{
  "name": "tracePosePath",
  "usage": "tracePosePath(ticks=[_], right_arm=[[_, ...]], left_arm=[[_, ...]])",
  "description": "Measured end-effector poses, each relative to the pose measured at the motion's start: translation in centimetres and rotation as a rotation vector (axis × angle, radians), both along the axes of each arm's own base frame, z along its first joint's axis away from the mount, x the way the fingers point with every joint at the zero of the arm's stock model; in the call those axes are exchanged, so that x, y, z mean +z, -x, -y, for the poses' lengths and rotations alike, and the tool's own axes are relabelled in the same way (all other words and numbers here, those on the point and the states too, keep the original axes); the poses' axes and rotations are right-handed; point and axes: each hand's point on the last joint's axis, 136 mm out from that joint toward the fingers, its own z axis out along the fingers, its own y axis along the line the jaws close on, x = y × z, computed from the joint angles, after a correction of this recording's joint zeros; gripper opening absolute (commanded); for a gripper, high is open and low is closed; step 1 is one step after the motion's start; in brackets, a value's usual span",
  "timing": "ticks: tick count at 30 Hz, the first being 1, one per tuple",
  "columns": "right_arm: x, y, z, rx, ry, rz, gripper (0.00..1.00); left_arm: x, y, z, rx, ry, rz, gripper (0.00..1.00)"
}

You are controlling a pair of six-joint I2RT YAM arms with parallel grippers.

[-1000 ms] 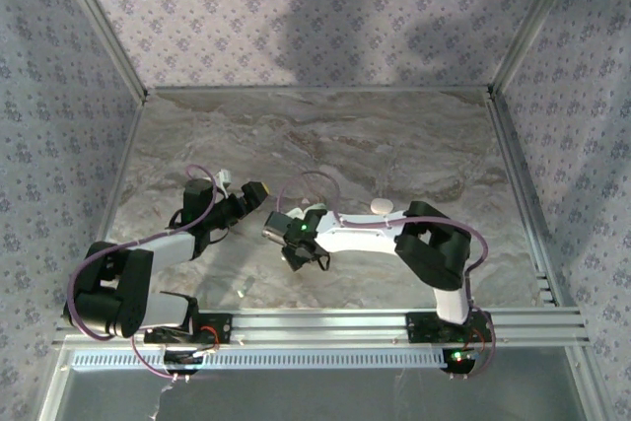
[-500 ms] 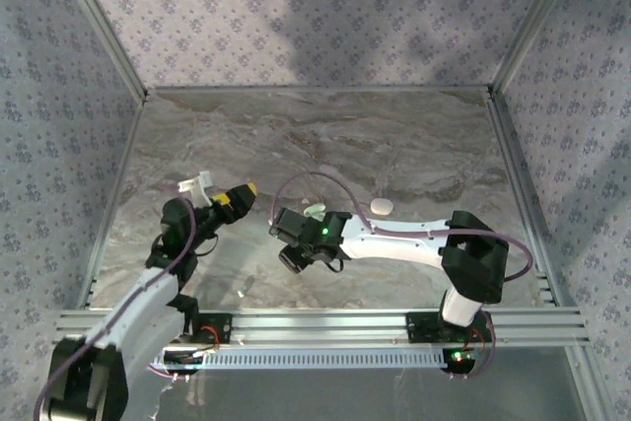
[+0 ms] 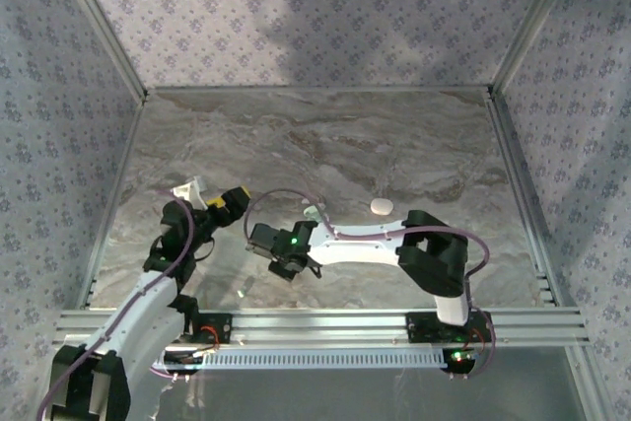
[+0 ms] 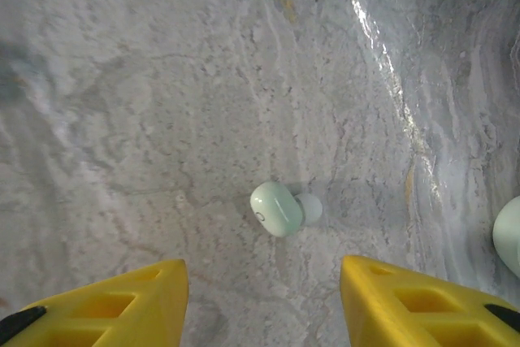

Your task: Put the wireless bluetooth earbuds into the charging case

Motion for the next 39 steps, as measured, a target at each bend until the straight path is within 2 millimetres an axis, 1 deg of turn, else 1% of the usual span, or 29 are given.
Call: tracePosePath(ticks=[4,7,10,14,17,23,29,35,39], right_arm=[[-0.7,-0.5,0.0,0.011,0.052,0.021,0.54],[-0.8,-1.0,-0.1,0.01,0.077,0.036,0.57],[-1.0,-1.5,-0.2,0.006,0.091,0.043,0.63],[-1.4,-2.2,0.0,-0.003,0.109,0.04,0.64],[-1.6,-2.6,0.2,-0.014,0.116,0.036,0.64],[-1.1,-3.8,0.1,-0.04,0.114,0.044,0.63],[-1.1,-4.8,0.2,-0.061,0.125,0.047,0.63],[-1.0,-4.7,0.2,-0.076,0.125,0.04,0.62],[-0.6,-4.5,0.3,-0.115,0.12,0.03,0.57]], left_arm=[[-1.1,-0.3,-0.4,0.015,0.005,-0.042,1.0],[-1.6,-0.3,-0.3,0.009,0.009,-0.064,1.0],[-1.6,-0.2,-0.2,0.002,0.013,-0.067,1.0],[-1.4,-0.3,-0.1,0.001,0.016,-0.057,1.0],[-1.2,-0.3,-0.1,-0.003,0.019,-0.05,1.0],[-1.2,-0.3,0.1,-0.012,0.023,-0.049,1.0],[-1.2,-0.3,-0.1,-0.005,0.023,-0.05,1.0],[-1.2,-0.3,-0.1,-0.003,0.029,-0.052,1.0],[-1.2,-0.4,-0.3,0.004,0.03,-0.053,1.0]])
